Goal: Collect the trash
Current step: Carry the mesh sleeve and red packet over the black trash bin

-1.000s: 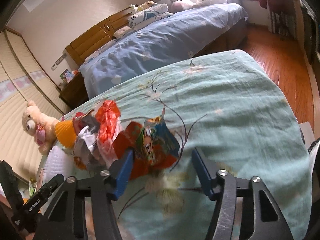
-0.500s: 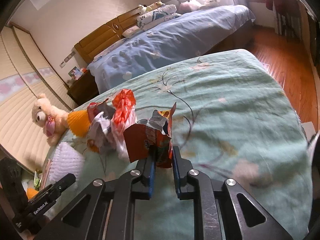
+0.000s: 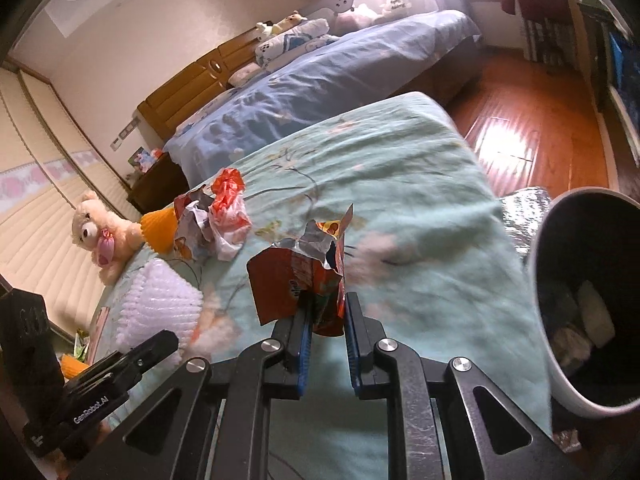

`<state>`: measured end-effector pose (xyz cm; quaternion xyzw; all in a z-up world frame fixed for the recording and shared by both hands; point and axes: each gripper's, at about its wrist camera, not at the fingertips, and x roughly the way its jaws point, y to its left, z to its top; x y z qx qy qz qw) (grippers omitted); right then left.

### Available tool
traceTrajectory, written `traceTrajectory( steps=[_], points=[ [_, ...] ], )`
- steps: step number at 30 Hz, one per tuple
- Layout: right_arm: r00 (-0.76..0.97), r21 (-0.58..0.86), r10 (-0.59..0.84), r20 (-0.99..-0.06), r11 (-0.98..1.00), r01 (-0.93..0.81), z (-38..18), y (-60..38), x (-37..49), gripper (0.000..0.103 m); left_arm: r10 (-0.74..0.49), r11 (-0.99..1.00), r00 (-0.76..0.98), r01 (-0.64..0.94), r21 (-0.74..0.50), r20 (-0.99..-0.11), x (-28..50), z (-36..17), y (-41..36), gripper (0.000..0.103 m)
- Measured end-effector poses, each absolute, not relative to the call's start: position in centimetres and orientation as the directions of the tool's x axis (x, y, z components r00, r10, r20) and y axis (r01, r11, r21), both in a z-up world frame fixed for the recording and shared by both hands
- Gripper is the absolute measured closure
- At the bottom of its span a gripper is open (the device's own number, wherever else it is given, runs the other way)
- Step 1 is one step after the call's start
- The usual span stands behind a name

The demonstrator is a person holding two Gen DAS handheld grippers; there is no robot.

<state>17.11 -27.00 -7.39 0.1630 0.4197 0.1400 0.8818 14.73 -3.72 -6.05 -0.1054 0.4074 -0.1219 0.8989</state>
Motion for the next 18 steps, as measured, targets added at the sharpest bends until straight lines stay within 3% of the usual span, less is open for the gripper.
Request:
traceTrajectory(
  steps=[18],
  points=[
    [0.658, 0.412, 0.302, -0.69, 0.911, 0.014, -7.2, -34.1, 12.7, 0.088, -0.39, 0.92, 0.573, 0.283, -0.273, -0.721, 13.3, -5.8, -11.0, 0.08]
  ],
)
